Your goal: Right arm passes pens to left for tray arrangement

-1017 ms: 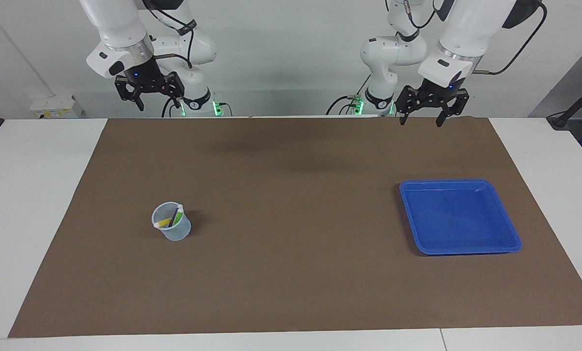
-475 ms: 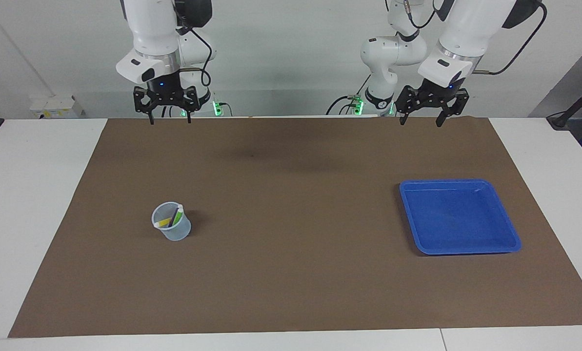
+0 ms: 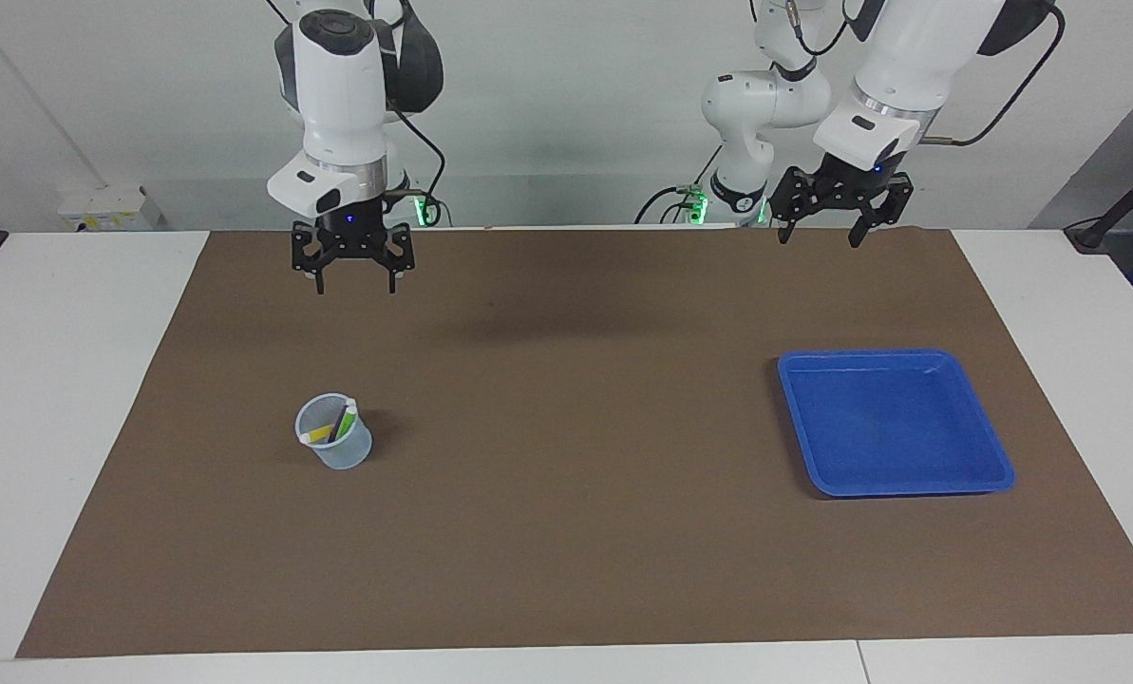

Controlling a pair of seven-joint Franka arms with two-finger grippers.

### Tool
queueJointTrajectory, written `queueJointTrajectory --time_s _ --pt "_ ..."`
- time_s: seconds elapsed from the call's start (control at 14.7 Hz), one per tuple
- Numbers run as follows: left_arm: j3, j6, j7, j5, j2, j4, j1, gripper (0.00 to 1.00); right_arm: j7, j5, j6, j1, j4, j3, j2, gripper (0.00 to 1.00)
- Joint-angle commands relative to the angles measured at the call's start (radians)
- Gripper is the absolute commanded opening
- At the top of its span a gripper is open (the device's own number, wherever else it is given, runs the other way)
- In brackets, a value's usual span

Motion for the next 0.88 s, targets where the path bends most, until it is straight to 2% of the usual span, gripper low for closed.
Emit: queueJointTrajectory --time_s 0.0,0.14,0.27,0.61,0.81 --pt "0.000 -0.004 0.008 -0.007 -0.027 -0.027 0.006 1.00 0.085 -0.070 0.048 0.002 0.010 0.004 0.064 1.00" --pt "0.000 -0.004 0.008 -0.007 -0.027 -0.027 0.006 1.00 0.113 -0.096 0.068 0.008 0.010 0.004 0.103 0.99" --pt "0.000 -0.004 0.008 -0.007 -0.027 -0.027 0.006 1.00 0.112 -0.202 0.091 0.033 0.010 0.006 0.122 0.98" --pt "0.000 -0.004 0.008 -0.007 -0.027 -0.027 0.006 1.00 0.087 -0.361 0.123 0.050 0.010 0.006 0.211 0.87" --pt "0.000 -0.004 0.008 -0.007 -0.027 -0.027 0.006 1.00 0.008 -0.406 0.149 0.036 0.009 0.006 0.237 0.66"
